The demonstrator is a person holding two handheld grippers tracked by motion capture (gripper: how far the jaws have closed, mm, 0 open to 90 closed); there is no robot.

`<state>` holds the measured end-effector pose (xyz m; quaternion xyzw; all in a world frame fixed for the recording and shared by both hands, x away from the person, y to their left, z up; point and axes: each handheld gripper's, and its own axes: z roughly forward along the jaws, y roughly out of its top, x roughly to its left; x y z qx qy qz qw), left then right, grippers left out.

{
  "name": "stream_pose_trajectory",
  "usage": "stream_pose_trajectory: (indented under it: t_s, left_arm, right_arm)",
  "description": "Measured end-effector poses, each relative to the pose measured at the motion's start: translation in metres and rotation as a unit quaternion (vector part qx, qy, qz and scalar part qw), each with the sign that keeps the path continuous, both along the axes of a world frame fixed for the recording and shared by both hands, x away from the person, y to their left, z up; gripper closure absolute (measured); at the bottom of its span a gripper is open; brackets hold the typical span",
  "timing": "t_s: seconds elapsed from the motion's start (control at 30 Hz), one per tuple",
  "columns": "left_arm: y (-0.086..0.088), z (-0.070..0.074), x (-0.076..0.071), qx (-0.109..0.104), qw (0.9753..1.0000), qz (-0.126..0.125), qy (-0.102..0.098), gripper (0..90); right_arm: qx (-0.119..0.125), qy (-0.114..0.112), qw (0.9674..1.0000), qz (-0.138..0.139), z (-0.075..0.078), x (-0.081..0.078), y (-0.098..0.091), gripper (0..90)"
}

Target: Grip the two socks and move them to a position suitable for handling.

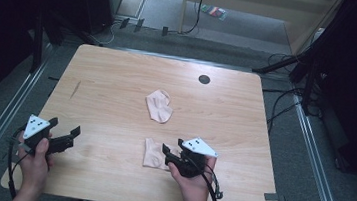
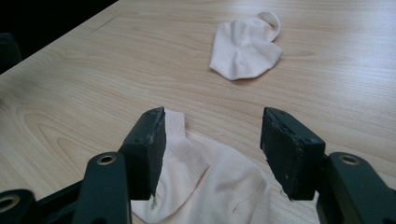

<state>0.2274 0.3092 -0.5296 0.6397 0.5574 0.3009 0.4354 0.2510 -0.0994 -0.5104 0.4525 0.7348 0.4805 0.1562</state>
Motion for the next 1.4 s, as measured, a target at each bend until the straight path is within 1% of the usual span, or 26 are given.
stream_pose_trajectory:
  t_s: [0.1, 0.2, 0.33, 0.37, 0.43, 0.53, 0.63, 0.73, 0.83, 0.87, 0.9, 0.93, 0.97, 1.0, 1.03, 1.1, 1.13, 1.17, 1.23, 1.3, 1.4]
  left_arm:
    - [-0.013, 0.006, 0.0, 0.002, 0.9999, -0.011, -0.006, 13.8]
    - [-0.026, 0.011, 0.0, 0.003, 0.9996, -0.025, -0.011, 13.8]
    - [-0.045, 0.013, 0.005, 0.001, 0.9989, -0.046, -0.007, 13.8]
    - [-0.049, 0.013, 0.006, -0.002, 0.9988, -0.048, -0.008, 13.8]
    - [-0.06, 0.015, 0.008, -0.001, 0.9981, -0.061, -0.009, 13.8]
    - [-0.074, 0.015, 0.01, -0.004, 0.9972, -0.074, -0.011, 13.8]
    - [-0.092, 0.015, 0.013, -0.004, 0.9956, -0.093, -0.01, 13.8]
    - [-0.105, 0.013, 0.014, -0.007, 0.9942, -0.107, -0.007, 13.8]
    - [-0.119, 0.011, 0.014, -0.006, 0.9923, -0.124, -0.005, 13.8]
    - [-0.124, 0.011, 0.013, -0.007, 0.9909, -0.134, -0.005, 13.8]
    - [-0.127, 0.01, 0.012, -0.009, 0.9902, -0.14, -0.003, 13.8]
    - [-0.13, 0.009, 0.011, -0.014, 0.989, -0.147, -0.001, 13.8]
    - [-0.133, 0.007, 0.01, -0.032, 0.9863, -0.162, 0.005, 13.8]
    - [-0.136, 0.006, 0.009, -0.038, 0.9847, -0.17, 0.008, 13.7]
    - [-0.139, 0.004, 0.007, -0.036, 0.9833, -0.178, 0.01, 13.6]
    - [-0.146, 0.001, 0.004, -0.019, 0.9799, -0.198, 0.012, 13.6]
    - [-0.147, 0.0, 0.003, -0.016, 0.979, -0.203, 0.013, 13.6]
    - [-0.148, -0.002, 0.002, -0.015, 0.9776, -0.209, 0.014, 13.6]
    - [-0.148, -0.005, 0.002, -0.015, 0.9775, -0.21, 0.017, 13.6]
    - [-0.147, -0.007, 0.003, -0.021, 0.9774, -0.209, 0.022, 13.6]
    - [-0.147, -0.008, 0.002, -0.016, 0.9778, -0.208, 0.022, 13.7]
  right_arm:
    - [-0.002, -0.002, 1.0, -0.004, 0.001, 0.001, -0.001, 40.9]
    - [0.002, -0.001, 1.0, -0.009, 0.003, 0.001, -0.002, 40.9]
    - [0.0, -0.006, 0.9999, -0.016, 0.003, 0.002, -0.004, 40.2]
    - [0.001, -0.006, 0.9998, -0.018, 0.003, 0.002, -0.004, 39.9]
    - [0.005, -0.004, 0.9997, -0.022, 0.003, 0.003, -0.005, 39.9]
    - [0.004, -0.005, 0.9997, -0.024, 0.003, 0.003, -0.006, 39.8]
    - [0.004, -0.002, 0.9997, -0.025, 0.002, 0.003, -0.006, 39.8]
    - [0.001, -0.002, 0.9998, -0.022, 0.001, 0.004, -0.006, 39.8]
    - [-0.001, -0.002, 0.9997, -0.024, 0.0, 0.004, -0.007, 39.8]
    - [0.0, 0.0, 0.9997, -0.026, 0.0, 0.004, -0.007, 39.8]
    - [0.0, -0.001, 0.9996, -0.028, 0.0, 0.004, -0.008, 39.8]
    - [0.0, -0.001, 0.9996, -0.028, 0.0, 0.004, -0.008, 39.9]
    - [-0.001, -0.002, 0.9996, -0.028, 0.0, 0.005, -0.008, 39.9]
    - [-0.001, 0.0, 0.9996, -0.03, 0.0, 0.005, -0.009, 40.0]
    - [-0.001, 0.0, 0.9995, -0.03, -0.001, 0.005, -0.009, 40.2]
    - [0.001, 0.003, 0.9995, -0.031, -0.001, 0.006, -0.01, 42.7]
    - [0.003, 0.004, 0.9995, -0.03, -0.001, 0.006, -0.01, 43.8]
    - [0.004, 0.004, 0.9995, -0.031, -0.001, 0.006, -0.011, 44.5]
    - [0.003, 0.005, 0.9995, -0.033, -0.002, 0.007, -0.011, 46.1]
    - [0.002, 0.01, 0.9994, -0.033, -0.004, 0.007, -0.01, 47.9]
    - [0.002, 0.024, 0.9996, -0.016, -0.009, 0.007, -0.006, 52.2]
